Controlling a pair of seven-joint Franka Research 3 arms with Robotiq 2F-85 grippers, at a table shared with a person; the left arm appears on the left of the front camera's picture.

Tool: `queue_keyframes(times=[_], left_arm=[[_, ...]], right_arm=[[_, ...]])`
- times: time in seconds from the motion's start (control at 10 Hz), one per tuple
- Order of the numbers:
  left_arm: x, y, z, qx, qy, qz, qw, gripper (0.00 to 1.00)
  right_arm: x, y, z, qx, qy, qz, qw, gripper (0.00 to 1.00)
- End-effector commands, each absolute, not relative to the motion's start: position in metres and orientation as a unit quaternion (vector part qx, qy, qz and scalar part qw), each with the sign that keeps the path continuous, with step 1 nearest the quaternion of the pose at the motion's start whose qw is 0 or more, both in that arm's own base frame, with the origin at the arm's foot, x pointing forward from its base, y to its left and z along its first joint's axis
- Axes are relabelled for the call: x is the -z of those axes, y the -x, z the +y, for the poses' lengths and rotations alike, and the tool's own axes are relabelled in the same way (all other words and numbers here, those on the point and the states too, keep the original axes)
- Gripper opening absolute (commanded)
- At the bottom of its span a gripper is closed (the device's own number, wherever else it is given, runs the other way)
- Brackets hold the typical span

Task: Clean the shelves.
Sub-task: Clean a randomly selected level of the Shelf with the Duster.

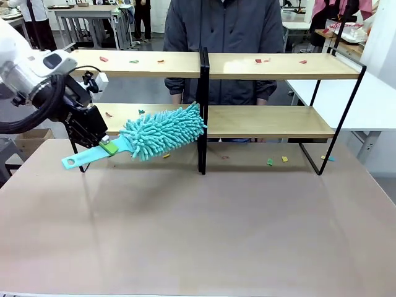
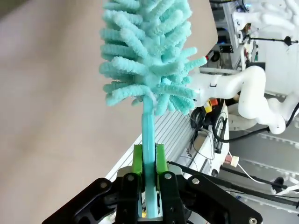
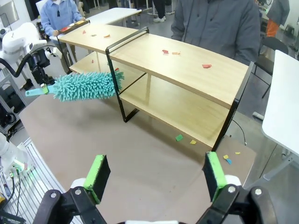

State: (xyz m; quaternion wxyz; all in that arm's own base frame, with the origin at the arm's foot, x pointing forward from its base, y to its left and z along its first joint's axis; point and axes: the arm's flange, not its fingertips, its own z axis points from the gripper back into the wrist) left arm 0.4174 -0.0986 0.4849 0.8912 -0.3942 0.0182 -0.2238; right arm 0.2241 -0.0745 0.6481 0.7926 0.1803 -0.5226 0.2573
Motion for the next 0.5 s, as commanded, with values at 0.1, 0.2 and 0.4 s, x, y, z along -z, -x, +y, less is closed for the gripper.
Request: queue_keyframes(times=[0.1, 0.2, 0.4], left_arm=[[-0.498, -0.406, -0.082, 0.211, 0.394, -0.017, 0.894, 0.12], [-0.498, -0.410, -0.082, 0.197, 0.389, -0.030, 0.899, 0.12], [-0.489, -0.425, -0.097, 0.197, 0.396, -0.020, 0.896, 0.12]], right_arm=[[-0.648, -0.224, -0.074, -0.260, -0.185, -0.524, 0.789, 1.00], [-0.648, -0.224, -0.074, -0.260, -0.185, -0.524, 0.789, 1.00], [-0.648, -0.224, -0.074, -0.260, -0.185, -0.524, 0.789, 1.00]])
